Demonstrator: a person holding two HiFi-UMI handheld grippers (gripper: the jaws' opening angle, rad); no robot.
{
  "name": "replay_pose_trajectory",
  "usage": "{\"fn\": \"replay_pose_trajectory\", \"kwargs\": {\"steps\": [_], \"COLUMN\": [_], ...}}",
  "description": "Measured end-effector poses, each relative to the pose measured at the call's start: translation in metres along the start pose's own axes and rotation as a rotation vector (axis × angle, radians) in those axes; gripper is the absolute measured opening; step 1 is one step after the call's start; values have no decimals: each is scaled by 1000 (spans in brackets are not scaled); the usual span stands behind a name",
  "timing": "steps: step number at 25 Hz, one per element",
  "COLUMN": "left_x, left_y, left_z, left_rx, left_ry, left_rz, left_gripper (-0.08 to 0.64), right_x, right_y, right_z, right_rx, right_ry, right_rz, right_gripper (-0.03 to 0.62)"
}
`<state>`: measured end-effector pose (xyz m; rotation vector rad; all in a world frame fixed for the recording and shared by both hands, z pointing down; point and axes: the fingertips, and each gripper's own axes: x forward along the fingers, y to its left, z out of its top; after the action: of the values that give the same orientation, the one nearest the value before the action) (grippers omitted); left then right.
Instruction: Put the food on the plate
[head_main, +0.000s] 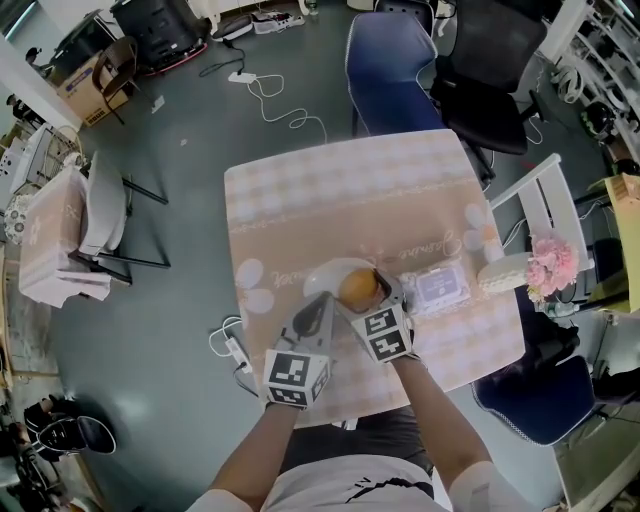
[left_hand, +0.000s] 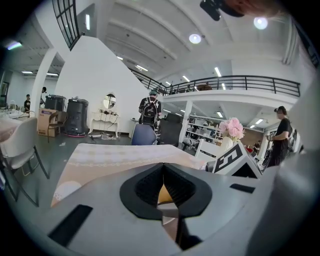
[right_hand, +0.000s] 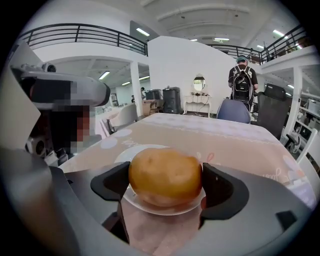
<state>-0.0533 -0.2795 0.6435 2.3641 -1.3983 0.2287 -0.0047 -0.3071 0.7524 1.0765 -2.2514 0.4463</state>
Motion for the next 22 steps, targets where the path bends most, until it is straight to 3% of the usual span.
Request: {"fn": "replay_pose_trajectory", "kwargs": {"steps": [12,22], "left_x": [-7,-31], "left_y": [-2,-15], "left_z": [2,19], "left_rx": [4,0], "left_ry": [13,29], "left_rz": [6,12], "left_gripper": [8,8], "right_x": [-8,-56], "right_y": [-1,2], "right_z": [6,32], "right_rx": [70,88], "right_ry": [-13,-76], "right_rz": [37,-6], "right_gripper": [420,417]}}
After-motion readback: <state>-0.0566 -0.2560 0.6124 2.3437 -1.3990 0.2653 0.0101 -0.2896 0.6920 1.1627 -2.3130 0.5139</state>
